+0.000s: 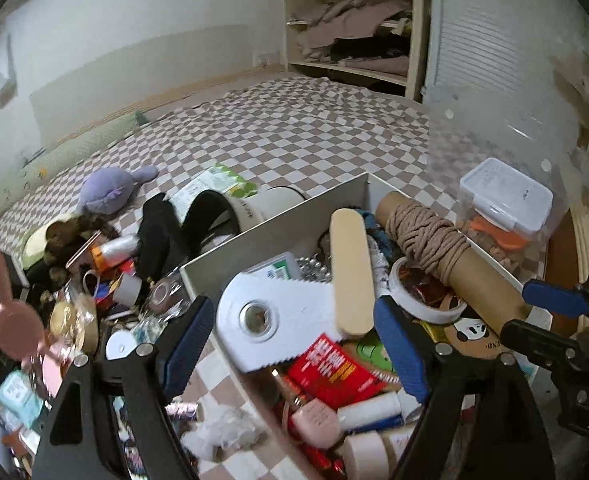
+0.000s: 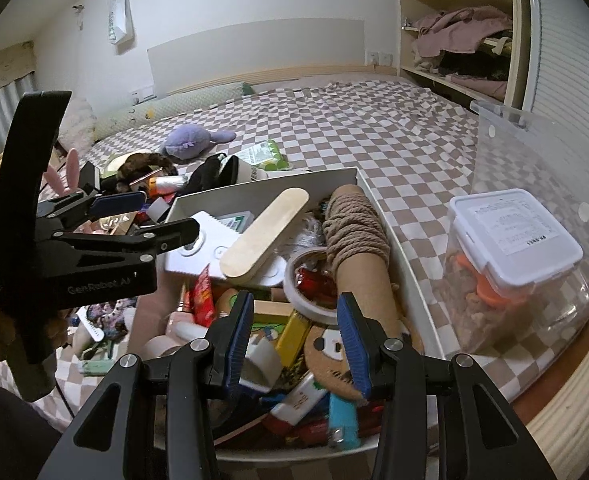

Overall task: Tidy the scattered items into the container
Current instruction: 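Open both grippers to drop the tube and lighter into the box, then move both grippers back over the clutter on the bed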

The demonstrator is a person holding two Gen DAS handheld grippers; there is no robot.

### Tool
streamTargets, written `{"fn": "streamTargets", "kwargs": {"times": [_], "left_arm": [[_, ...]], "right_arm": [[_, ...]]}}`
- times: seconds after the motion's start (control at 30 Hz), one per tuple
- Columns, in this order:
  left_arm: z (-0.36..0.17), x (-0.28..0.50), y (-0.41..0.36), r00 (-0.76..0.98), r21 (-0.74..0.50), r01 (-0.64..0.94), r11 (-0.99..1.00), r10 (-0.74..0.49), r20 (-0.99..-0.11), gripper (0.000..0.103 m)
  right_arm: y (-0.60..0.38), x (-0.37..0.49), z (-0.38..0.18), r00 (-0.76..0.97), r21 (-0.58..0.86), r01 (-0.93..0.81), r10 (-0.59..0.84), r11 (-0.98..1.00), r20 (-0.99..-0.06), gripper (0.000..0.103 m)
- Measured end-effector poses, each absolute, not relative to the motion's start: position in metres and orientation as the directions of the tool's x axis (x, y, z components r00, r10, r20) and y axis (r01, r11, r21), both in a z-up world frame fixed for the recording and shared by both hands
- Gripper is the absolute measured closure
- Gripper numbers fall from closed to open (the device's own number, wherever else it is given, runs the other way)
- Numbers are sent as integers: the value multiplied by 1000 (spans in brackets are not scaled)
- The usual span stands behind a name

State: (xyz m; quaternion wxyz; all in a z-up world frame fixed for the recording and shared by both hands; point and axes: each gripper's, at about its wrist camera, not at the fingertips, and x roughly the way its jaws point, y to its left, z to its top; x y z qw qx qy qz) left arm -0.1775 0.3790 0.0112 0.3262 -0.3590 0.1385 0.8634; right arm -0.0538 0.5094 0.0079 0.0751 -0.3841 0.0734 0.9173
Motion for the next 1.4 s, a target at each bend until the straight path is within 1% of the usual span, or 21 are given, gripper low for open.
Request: {"fn": "streamTargets", "kwargs": {"times": [0.07, 0.13, 0.27, 0.33, 0.8, 1.03, 1.07, 1.1, 1.13, 1.17, 1.33, 1.4], "left_arm": [[14, -175, 368, -544, 6, -651, -759, 462, -700, 20], [18, -173, 357, -559, 6, -639, -769, 459, -690, 16], [24, -168, 334, -588, 6, -614, -789, 453, -670, 11], [27, -166, 323, -602, 6, -602, -798, 450, -659, 5], [34, -160, 222, -674, 2, -509, -861, 397, -624, 4], [37, -156, 176, -723, 19, -432, -902, 334, -605, 3], [37, -156, 168, -728, 12, -421, -907, 330, -602, 3], [36, -156, 160, -733, 7, -410, -912, 325, -598, 3], [36, -155, 155, -742, 15, -404, -915, 318, -590, 3], [36, -154, 150, -750, 22, -397, -918, 310, -584, 3], [33, -152, 122, -753, 29, -367, -930, 279, -595, 3], [32, -151, 111, -755, 31, -355, -934, 266, -600, 3]], "right_arm": [[503, -53, 10, -694, 78, -188, 77, -979, -716, 59], [498, -53, 12, -694, 79, -182, 71, -980, -716, 59], [483, -54, 16, -698, 72, -162, 63, -984, -713, 59], [474, -55, 18, -701, 71, -148, 54, -986, -711, 59], [403, -68, 22, -716, 92, -45, -32, -995, -698, 59], [368, -71, 22, -726, 82, 6, -61, -997, -685, 59], [364, -71, 22, -728, 86, 13, -68, -996, -682, 55], [361, -71, 23, -734, 94, 19, -78, -995, -675, 48], [357, -70, 23, -746, 103, 19, -83, -994, -661, 34], [354, -69, 24, -757, 111, 20, -88, -994, -648, 31], [333, -71, 22, -782, 106, 58, -111, -993, -614, 31], [323, -72, 18, -783, 110, 80, -131, -991, -608, 29]]}}
